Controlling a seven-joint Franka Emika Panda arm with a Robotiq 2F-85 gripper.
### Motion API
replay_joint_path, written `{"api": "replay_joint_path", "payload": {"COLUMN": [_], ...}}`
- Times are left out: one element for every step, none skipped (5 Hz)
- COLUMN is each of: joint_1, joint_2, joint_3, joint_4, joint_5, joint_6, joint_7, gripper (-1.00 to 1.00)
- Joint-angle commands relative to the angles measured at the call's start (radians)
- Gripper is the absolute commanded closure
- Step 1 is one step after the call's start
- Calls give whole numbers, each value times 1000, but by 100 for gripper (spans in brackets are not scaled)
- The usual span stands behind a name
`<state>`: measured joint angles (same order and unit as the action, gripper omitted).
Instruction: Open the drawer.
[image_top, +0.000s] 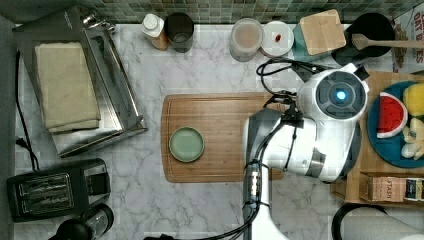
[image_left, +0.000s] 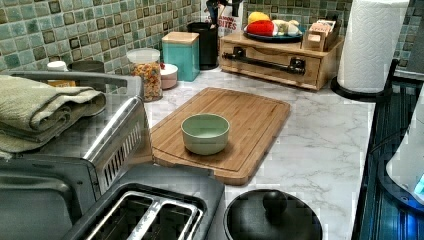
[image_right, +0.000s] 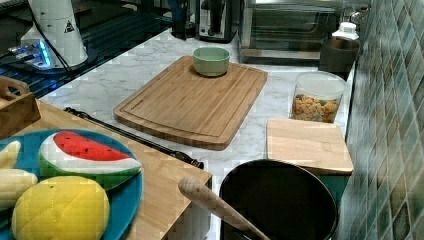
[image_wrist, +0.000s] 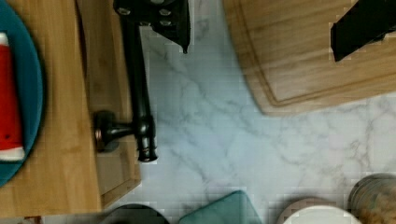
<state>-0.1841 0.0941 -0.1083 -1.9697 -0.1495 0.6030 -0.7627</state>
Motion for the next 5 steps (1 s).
{"api": "replay_joint_path", "payload": {"joint_1": [-8,-19,-53,-77,-61], "joint_2": [-5,41,78,90,120], "joint_3": [20,12,-2,-24,-46], "joint_4": [-98,-57,-42,-73,-49], "joint_5": [-113,-131,-137,-165,-235], "joint_6": [67,49,84,170,145], "joint_7": [-60,-92,-138,-134,-61], "gripper": [-100,-100,-100,-100,-100]}}
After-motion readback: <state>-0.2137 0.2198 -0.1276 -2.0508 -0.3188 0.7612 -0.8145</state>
